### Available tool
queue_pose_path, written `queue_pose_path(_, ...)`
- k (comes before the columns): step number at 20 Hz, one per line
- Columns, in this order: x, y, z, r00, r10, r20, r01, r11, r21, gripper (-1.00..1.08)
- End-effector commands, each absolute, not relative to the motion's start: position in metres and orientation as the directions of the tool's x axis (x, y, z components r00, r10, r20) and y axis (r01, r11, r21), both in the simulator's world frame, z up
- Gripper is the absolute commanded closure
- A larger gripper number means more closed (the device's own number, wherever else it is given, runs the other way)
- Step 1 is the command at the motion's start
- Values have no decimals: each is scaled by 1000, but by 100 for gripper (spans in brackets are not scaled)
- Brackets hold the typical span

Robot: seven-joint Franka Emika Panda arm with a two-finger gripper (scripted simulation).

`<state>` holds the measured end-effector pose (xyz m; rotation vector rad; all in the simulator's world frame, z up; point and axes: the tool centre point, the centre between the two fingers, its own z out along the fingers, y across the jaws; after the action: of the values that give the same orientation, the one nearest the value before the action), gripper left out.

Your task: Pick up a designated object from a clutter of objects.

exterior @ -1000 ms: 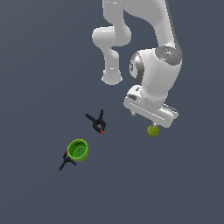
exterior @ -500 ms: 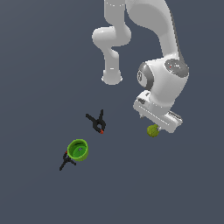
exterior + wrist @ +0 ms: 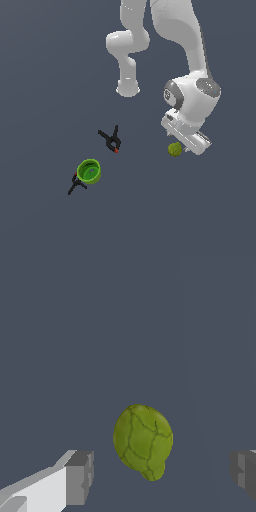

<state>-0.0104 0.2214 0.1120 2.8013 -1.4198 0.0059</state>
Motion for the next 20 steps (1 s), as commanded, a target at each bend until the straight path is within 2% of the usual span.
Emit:
queue_pose_path(1,-14,228,105,566,-824,3,-824,-566,-1,-92)
queue_pose_path(20,-21,243,79,518,-855,0,-855,-518,0,-92)
